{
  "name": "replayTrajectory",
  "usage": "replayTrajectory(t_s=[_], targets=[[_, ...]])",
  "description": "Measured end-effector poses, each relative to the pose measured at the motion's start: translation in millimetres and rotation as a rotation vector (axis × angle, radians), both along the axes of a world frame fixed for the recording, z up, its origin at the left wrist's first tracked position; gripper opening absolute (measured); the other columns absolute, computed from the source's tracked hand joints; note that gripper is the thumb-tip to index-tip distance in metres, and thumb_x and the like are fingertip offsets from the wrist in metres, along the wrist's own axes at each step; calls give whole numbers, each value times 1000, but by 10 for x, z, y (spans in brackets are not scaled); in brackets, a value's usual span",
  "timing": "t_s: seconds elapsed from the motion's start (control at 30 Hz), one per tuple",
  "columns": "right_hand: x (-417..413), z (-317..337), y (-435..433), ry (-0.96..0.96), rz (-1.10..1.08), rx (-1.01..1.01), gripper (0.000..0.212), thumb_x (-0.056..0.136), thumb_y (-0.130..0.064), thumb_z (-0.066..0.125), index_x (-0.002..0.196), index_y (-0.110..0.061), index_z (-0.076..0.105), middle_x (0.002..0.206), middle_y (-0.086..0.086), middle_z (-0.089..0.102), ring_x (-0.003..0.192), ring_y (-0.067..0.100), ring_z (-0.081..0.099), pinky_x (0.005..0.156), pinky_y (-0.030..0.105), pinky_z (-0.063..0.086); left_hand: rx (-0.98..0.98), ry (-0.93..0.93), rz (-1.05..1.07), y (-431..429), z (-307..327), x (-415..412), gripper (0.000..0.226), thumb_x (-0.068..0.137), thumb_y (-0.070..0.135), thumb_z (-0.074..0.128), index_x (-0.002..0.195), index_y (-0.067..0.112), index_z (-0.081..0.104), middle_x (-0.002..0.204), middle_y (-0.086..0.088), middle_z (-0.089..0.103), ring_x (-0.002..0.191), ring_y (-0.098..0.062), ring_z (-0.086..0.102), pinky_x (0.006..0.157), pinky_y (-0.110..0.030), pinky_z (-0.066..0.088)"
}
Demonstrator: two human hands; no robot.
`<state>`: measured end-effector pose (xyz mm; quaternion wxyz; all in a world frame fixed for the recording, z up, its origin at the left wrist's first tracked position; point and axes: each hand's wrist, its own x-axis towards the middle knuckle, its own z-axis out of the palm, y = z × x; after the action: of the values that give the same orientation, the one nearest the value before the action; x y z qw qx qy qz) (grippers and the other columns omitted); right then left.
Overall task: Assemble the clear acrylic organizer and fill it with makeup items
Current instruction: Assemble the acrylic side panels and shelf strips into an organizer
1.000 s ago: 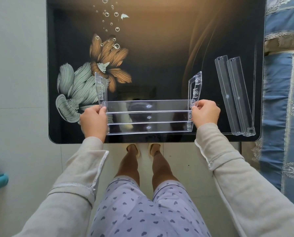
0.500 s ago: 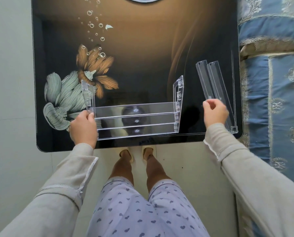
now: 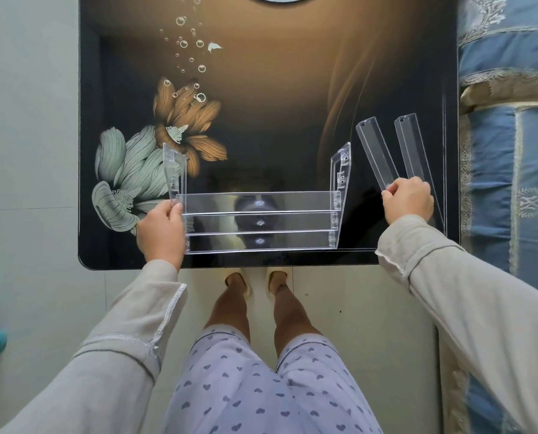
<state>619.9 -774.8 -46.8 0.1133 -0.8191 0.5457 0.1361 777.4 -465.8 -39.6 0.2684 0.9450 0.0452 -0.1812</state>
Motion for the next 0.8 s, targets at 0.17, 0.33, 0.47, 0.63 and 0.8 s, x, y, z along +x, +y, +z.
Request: replayTrajectory(t_s=[0.17, 0.33, 0.47, 0.63, 0.8], targets=[[-113, -33, 138, -87, 14, -64, 14, 84, -11, 59, 82, -1, 68, 120, 12, 50, 112, 33, 43, 96, 42, 37, -27, 27, -13, -8, 20, -98, 26, 94, 18, 47, 100, 4, 68, 93, -22, 70, 85, -35, 59, 70, -27, 36], [-178, 43, 247, -171, -34, 63, 15, 88, -8, 54, 86, 5, 63, 114, 22, 56, 106, 38, 52, 90, 37, 40, -13, 109, -52, -13, 130, -147, 25, 94, 20, 48, 103, 5, 66, 99, -16, 71, 90, -30, 59, 68, -22, 30], [-135, 324, 341, -405, -42, 12, 15, 88, -4, 54, 88, 9, 61, 116, 26, 57, 109, 38, 54, 91, 30, 37, -39, 172, -79, -18, 263, -85, 28, 93, 16, 49, 119, 11, 58, 116, -12, 66, 106, -30, 60, 89, -34, 45], [-4, 726, 578, -671, 415, -30, 3, 78, 6, 65, 76, 8, 64, 108, 28, 61, 100, 37, 60, 92, 23, 39, -114, 143, -112, -46, 400, 18, 37, 92, 6, 47, 128, 14, 53, 122, -10, 64, 109, -26, 59, 91, -33, 46], [266, 761, 959, -598, 765, 60, 4, 76, 9, 66, 72, 8, 65, 105, 29, 65, 95, 41, 65, 89, 39, 49, -174, 166, -71, -61, 470, 86, 40, 90, -2, 40, 122, 12, 59, 119, -10, 66, 107, -22, 59, 84, -20, 38]])
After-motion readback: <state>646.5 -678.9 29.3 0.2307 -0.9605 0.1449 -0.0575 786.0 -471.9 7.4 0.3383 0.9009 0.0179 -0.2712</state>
